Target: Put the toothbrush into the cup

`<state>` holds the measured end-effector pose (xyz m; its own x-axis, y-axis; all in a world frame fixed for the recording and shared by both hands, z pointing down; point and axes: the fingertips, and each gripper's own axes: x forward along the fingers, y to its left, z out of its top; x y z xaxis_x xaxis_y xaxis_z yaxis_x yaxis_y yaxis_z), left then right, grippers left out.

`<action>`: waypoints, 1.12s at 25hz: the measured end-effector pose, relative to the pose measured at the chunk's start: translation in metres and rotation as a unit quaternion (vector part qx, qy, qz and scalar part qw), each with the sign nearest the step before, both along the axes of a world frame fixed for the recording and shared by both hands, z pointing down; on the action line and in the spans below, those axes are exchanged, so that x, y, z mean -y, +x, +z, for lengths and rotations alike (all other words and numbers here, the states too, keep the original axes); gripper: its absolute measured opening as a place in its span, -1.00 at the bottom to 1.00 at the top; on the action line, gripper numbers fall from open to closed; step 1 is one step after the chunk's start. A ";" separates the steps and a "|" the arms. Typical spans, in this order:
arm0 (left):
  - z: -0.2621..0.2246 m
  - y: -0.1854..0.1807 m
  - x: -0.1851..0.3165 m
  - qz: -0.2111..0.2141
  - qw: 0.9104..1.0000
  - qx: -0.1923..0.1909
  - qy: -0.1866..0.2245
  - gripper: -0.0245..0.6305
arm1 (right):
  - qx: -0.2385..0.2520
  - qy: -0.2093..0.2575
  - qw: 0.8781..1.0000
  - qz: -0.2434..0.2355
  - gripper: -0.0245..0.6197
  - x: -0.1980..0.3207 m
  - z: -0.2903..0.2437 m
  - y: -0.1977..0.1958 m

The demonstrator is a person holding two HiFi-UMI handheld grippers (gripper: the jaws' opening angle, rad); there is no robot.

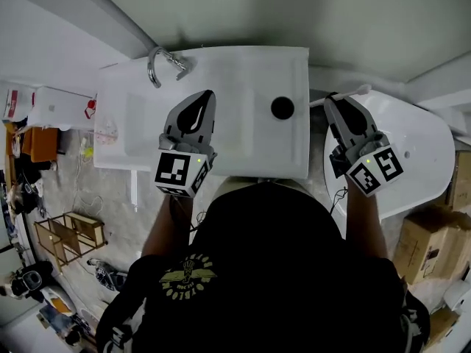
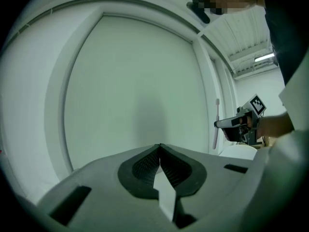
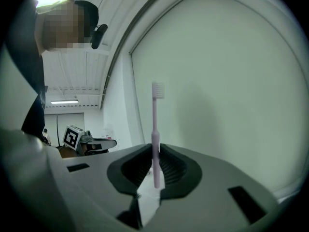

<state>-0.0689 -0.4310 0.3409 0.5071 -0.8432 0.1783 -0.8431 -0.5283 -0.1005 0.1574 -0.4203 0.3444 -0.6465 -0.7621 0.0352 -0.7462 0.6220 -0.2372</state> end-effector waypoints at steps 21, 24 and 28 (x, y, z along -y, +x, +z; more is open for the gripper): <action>0.104 0.013 0.071 0.088 0.993 0.000 -0.073 -0.89 | -0.058 -0.082 0.994 0.037 -0.77 0.053 0.112 -0.037; 0.124 0.016 0.068 0.088 0.992 0.003 -0.089 -0.89 | -0.073 -0.100 0.992 0.027 -0.77 0.052 0.142 -0.044; 0.151 0.020 0.060 0.092 0.990 0.005 -0.107 -0.89 | -0.085 -0.124 0.988 0.020 -0.77 0.052 0.179 -0.051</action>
<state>-0.0489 -0.4915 0.4922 0.6456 -0.6797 0.3483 -0.7306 -0.6824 0.0226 0.1061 -0.4721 0.5234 -0.5852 -0.7411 0.3290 -0.8108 0.5305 -0.2472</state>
